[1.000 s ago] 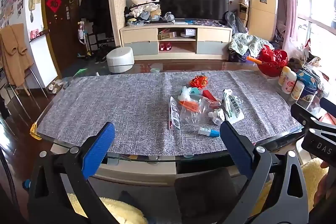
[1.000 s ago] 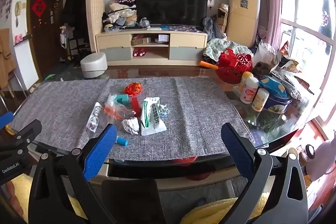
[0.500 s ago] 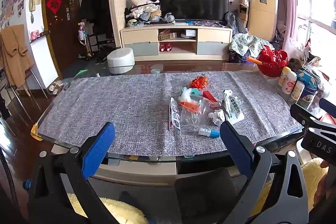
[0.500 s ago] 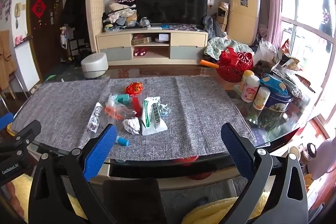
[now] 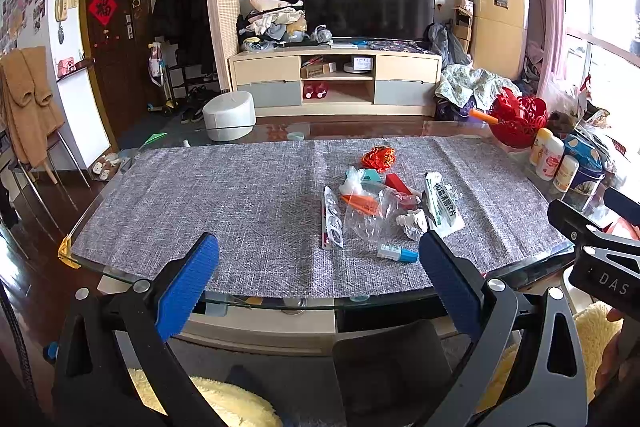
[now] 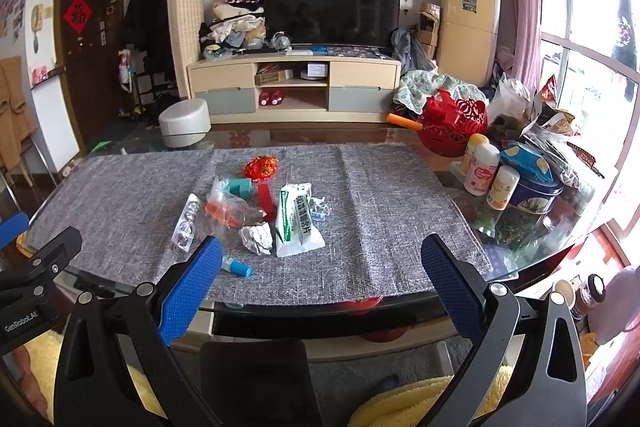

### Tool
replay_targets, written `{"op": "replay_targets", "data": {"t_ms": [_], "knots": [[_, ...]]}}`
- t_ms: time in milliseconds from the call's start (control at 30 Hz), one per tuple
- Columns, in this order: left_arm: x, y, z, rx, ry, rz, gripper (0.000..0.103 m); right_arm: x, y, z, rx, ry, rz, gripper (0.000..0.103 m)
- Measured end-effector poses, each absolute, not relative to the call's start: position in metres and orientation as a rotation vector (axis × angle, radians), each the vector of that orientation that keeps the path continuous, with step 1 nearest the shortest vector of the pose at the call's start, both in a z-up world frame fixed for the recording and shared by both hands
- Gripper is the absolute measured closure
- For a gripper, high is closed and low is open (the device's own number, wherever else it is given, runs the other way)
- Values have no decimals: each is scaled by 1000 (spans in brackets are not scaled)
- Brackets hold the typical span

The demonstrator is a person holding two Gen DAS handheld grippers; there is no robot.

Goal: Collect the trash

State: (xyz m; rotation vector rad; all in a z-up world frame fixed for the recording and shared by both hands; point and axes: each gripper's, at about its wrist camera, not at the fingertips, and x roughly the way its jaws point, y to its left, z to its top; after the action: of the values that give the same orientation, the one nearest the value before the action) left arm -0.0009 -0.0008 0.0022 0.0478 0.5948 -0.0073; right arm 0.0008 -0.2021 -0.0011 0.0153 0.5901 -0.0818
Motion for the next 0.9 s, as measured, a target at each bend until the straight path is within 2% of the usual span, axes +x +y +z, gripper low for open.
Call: {"op": "replay_targets", "data": {"t_ms": [900], "knots": [[1, -1, 5, 48, 594, -7, 8, 5, -202, -3, 25, 601, -79, 3]]}}
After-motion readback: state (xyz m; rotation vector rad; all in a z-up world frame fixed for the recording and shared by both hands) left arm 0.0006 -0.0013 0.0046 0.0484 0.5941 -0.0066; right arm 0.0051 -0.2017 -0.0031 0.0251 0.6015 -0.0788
